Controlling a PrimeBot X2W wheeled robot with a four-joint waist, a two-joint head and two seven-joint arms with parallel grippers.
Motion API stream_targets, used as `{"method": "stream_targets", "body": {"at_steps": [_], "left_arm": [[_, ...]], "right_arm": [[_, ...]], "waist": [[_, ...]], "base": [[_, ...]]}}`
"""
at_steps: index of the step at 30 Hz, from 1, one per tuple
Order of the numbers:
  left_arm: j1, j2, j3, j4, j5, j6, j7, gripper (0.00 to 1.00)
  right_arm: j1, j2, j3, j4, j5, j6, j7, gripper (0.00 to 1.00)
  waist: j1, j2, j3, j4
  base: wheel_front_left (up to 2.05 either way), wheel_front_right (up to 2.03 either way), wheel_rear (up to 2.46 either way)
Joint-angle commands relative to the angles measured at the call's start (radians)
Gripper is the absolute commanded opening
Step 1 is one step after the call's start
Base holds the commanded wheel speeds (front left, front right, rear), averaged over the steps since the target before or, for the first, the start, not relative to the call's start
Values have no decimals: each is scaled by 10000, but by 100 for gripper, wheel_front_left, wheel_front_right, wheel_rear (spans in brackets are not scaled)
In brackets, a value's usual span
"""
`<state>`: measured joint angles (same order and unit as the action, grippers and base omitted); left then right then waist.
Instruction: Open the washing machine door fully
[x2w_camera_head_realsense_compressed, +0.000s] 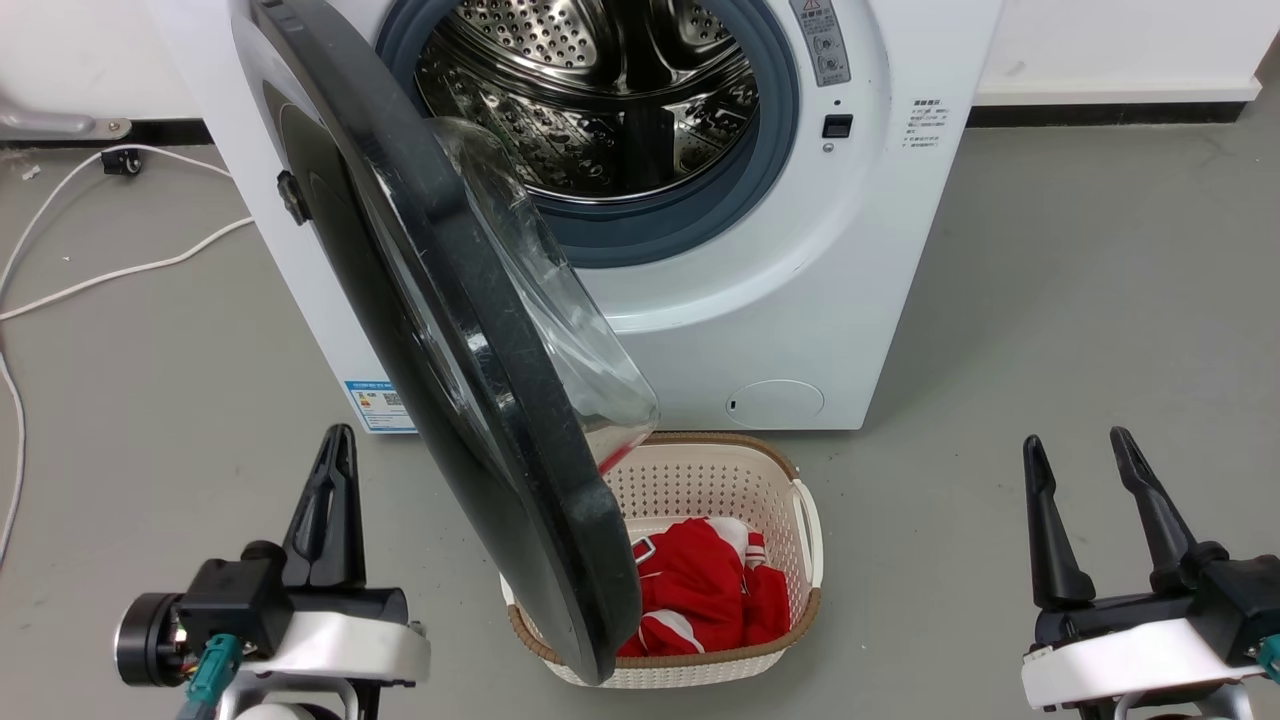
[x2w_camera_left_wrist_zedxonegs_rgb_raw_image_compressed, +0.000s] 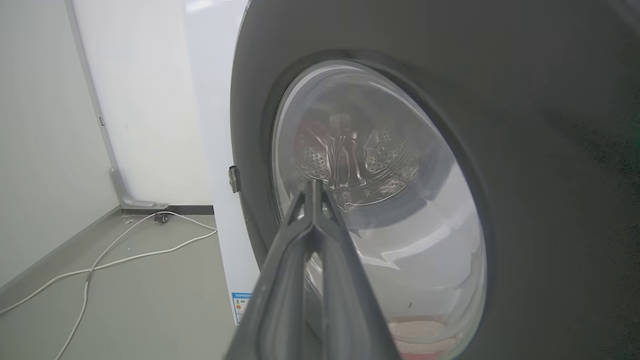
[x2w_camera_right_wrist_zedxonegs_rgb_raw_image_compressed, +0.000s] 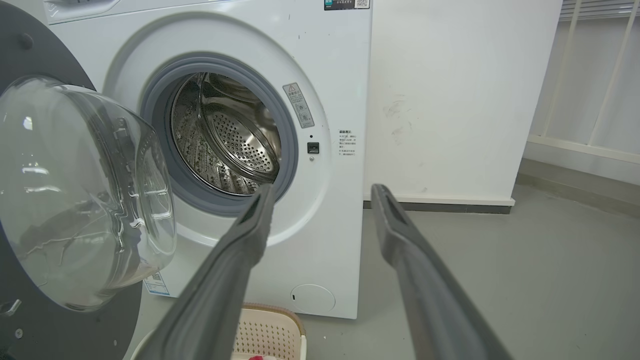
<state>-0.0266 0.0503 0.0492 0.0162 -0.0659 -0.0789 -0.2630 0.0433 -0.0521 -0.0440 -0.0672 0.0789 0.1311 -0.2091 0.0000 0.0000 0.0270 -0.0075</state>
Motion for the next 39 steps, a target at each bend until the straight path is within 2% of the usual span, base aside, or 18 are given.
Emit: {"method": "stream_targets", "body": {"at_steps": [1, 4, 15, 20, 23, 27, 32, 39], "left_arm": [[-160, 0, 48, -105, -74, -3, -25, 0], [-253, 0, 67, -487, -153, 33, -25, 0], [-963, -2, -155, -4198, 189, 105, -23, 0], [-1246, -2, -723, -5844, 487, -24, -23, 0], [-1246, 12, -1453, -6298, 505, -197, -22, 0], [-847, 120, -2792, -6111, 433, -385, -22, 0], [-143, 282, -4304, -5065, -80, -487, -25, 0], [868, 737, -5473, -2986, -996, -509, 149, 0]], "right_arm": [[-107, 34, -4, 8, 13, -7, 25, 100], [-117, 35, -12, 32, 38, -7, 28, 100], [-187, 35, -5, 135, 207, -7, 36, 100], [-224, 34, -8, 204, 281, -7, 40, 100], [-221, 34, -24, 246, 307, -7, 37, 100], [-184, 34, 0, 310, 373, -7, 15, 100], [-127, 34, 19, 382, 439, -7, 18, 100], [-104, 32, 14, 450, 593, -7, 43, 100]], "waist": [[0, 0, 0, 2], [0, 0, 4, 11], [0, 0, 43, 11], [0, 0, 43, -49], [0, 0, 11, -71], [0, 0, -39, -102], [0, 0, -72, -123], [0, 0, -1, -89]], "base": [[0, 0, 0], [0, 0, 0], [0, 0, 0], [0, 0, 0], [0, 0, 0], [0, 0, 0], [0, 0, 0], [0, 0, 0]]}}
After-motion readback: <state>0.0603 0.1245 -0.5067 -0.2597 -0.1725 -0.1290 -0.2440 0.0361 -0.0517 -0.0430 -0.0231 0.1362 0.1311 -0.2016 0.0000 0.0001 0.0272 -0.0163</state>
